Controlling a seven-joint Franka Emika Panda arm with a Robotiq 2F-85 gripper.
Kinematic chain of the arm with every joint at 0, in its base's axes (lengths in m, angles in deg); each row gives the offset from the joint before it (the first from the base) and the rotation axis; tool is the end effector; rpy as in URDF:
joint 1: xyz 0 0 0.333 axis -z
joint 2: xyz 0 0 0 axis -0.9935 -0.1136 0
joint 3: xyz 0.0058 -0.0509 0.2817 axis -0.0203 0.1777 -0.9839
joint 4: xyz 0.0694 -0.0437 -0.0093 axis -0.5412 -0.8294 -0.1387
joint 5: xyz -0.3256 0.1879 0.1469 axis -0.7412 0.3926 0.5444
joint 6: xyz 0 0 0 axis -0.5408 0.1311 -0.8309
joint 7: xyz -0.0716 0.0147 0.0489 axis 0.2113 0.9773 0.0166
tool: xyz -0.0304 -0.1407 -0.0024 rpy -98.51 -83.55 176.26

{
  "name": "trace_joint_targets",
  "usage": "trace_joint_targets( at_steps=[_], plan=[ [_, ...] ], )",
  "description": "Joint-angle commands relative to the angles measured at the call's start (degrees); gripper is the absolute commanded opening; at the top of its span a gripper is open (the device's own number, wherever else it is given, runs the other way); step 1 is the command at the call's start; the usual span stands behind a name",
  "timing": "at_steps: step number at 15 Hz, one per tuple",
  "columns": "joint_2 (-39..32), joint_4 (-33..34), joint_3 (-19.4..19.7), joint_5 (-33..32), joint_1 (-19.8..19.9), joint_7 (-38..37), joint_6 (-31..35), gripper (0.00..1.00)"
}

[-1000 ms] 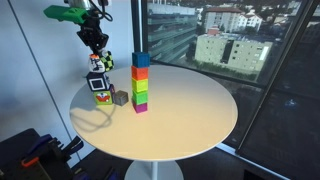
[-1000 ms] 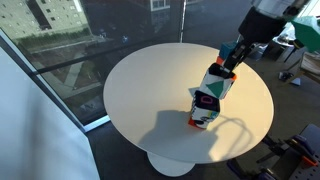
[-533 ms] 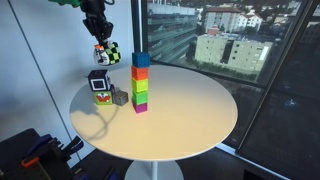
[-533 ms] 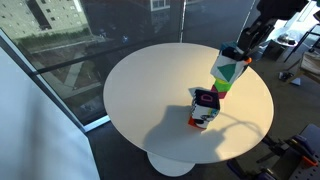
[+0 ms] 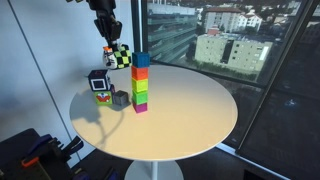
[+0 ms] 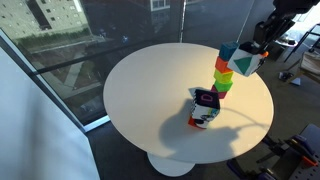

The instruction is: Remove the plushy cube at the top of the pile and put it on the table

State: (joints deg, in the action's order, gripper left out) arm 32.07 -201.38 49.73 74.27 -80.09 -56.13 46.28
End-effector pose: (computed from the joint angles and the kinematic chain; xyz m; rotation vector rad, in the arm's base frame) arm 0.4637 -0.0167 0.3941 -3.1040 0.2579 -0.1678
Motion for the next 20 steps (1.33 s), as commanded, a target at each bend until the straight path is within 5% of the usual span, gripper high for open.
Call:
trace_joint_targets(
  at_steps=[1, 20],
  plan=[
    [0.5, 0.8, 1.1, -1.9, 1.3, -2.0, -3.2, 0.05],
    [-13.2, 5.0, 7.2, -1.8, 5.2, -1.0, 3.4, 0.05]
  ],
)
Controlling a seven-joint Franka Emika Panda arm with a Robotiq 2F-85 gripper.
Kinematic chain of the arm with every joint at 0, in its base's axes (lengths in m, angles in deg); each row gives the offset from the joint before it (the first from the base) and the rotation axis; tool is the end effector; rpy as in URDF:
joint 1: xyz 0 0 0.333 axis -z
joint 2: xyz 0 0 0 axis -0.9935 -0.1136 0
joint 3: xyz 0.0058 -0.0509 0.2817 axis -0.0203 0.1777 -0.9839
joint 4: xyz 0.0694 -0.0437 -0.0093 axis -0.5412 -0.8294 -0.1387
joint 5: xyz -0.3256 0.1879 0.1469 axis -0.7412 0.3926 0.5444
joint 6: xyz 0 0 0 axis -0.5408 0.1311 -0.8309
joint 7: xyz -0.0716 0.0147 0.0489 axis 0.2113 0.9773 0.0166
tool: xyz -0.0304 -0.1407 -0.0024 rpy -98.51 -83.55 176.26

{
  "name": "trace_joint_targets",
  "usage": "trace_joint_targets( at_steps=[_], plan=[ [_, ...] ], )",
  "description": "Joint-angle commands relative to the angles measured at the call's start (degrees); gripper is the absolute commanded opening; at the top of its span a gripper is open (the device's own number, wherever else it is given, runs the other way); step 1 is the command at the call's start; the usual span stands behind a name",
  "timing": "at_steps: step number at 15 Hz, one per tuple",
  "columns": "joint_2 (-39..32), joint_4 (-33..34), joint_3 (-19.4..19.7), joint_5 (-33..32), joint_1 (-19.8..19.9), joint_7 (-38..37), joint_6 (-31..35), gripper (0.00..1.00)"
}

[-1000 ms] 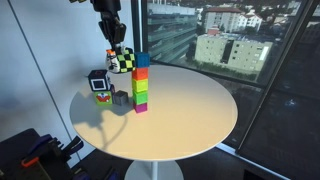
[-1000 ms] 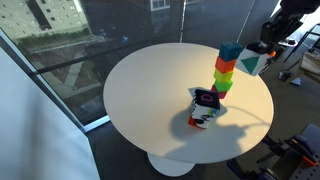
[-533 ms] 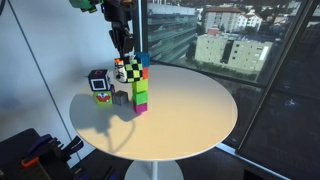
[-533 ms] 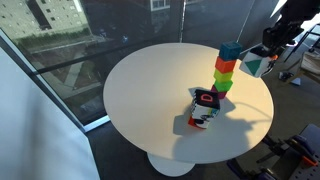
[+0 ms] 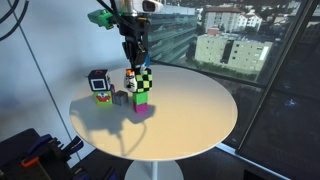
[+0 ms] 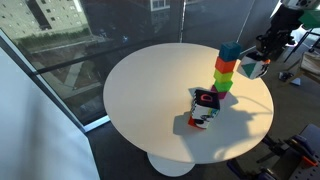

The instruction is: Remove the plushy cube at the top of the pile and put it on the table

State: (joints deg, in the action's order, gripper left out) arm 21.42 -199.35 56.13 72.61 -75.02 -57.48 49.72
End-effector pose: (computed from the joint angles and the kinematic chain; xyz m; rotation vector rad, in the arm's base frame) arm 0.4734 -0.1150 0.3279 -3.0700 0.5789 -0.0283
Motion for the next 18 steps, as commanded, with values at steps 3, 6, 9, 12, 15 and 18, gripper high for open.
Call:
trace_joint_targets(
  at_steps=[3, 6, 9, 12, 15, 18],
  plan=[
    [-3.7, 4.4, 1.5, 0.4, 0.1, 0.8, 0.2, 0.36],
    [-4.4, 5.5, 1.9, 0.5, 0.0, 1.0, 0.0, 0.58],
    [-4.0, 5.9, 1.8, 0.3, -0.1, 0.8, -0.2, 0.83],
    [-2.7, 5.7, 1.6, 0.7, -0.4, 1.3, -1.0, 1.0],
    [-0.8, 4.8, 1.1, 0.3, -0.9, 0.8, -1.5, 1.0],
    [1.2, 4.2, 0.5, 0.4, -1.7, 0.5, -2.8, 1.0]
  ],
)
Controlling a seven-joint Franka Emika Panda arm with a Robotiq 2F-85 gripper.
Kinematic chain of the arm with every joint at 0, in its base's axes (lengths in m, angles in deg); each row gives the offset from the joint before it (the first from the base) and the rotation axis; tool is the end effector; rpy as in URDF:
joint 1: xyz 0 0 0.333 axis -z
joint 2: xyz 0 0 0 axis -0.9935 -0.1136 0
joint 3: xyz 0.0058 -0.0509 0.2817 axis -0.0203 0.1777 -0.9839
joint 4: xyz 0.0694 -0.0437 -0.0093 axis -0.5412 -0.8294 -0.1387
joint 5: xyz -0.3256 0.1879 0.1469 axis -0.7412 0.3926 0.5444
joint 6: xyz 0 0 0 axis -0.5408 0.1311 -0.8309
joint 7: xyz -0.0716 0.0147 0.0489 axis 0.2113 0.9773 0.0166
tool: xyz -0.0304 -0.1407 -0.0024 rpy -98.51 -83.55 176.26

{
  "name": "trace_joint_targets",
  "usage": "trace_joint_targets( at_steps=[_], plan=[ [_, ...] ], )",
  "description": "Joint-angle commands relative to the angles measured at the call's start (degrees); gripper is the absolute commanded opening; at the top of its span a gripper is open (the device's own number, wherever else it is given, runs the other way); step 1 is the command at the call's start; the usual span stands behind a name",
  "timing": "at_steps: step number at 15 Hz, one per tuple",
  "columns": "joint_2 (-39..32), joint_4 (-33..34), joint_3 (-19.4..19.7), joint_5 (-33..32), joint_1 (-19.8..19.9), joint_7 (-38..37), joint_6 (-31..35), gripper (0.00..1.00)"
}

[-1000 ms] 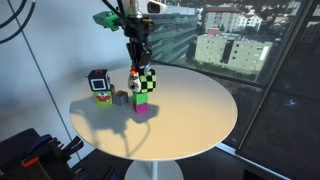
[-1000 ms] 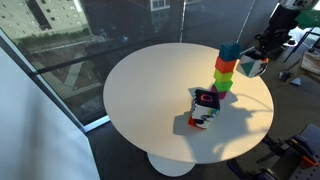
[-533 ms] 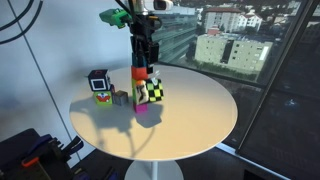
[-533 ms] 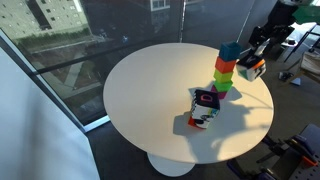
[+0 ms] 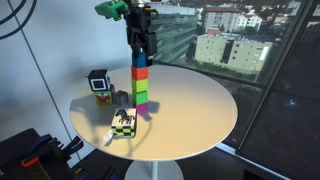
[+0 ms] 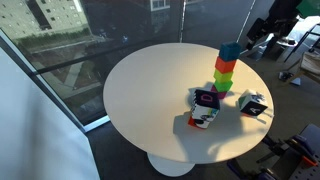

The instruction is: Remove the plushy cube at the top of the pile and put it on the table

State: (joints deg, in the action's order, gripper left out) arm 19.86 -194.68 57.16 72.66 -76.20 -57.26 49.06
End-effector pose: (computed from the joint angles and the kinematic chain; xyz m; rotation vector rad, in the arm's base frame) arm 0.4951 -0.1195 0.3513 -3.0713 0.5706 -0.0948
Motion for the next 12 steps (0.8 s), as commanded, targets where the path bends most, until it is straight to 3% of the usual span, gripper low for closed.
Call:
trace_joint_targets(
  at_steps=[1, 12],
  plan=[
    [3.4, -0.6, -0.8, 0.4, -0.8, 0.3, -2.8, 1.0],
    [11.2, -2.3, -3.5, -0.8, -2.1, -0.8, -11.2, 1.0]
  ],
)
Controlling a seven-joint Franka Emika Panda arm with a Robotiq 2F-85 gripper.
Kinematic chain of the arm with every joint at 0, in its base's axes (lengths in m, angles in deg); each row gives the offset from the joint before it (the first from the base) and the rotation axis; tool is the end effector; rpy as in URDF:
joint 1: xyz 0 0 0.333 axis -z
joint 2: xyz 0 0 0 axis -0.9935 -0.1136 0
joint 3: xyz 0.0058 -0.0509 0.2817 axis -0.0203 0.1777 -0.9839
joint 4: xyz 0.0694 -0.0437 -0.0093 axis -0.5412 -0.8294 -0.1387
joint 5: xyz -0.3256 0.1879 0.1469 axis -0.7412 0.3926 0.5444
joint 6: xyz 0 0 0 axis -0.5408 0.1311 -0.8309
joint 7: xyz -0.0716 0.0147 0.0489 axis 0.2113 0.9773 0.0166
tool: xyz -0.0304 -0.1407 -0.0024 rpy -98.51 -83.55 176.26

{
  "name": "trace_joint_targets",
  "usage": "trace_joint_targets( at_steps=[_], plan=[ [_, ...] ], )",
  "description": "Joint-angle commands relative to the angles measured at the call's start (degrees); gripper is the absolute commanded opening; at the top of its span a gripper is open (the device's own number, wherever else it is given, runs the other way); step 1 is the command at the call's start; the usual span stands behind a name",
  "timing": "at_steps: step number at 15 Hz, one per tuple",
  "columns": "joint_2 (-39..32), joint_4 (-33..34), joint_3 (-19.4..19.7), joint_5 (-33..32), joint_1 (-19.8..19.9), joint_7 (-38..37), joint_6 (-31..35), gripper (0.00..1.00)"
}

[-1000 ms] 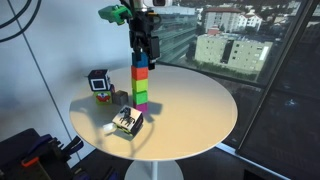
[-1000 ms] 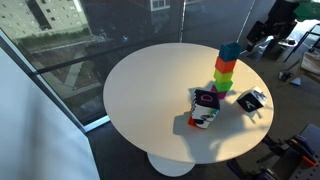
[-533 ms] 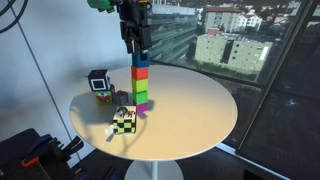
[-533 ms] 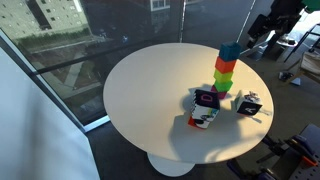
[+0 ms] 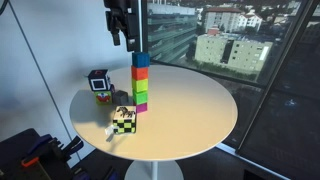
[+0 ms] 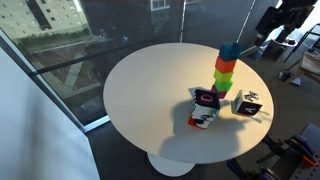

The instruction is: Remove the plushy cube at the top of the pile and put it on the table

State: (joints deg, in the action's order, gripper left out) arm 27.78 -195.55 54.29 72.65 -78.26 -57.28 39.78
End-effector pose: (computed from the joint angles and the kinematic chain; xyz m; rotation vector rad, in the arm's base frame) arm 0.4715 -0.0718 0.3973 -3.0918 0.4354 -0.0335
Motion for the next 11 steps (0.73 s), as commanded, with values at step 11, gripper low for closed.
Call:
trace_joint_targets(
  at_steps=[11],
  plan=[
    [4.2, -2.5, -1.0, 0.0, -0.1, -0.1, -1.0, 1.0]
  ],
)
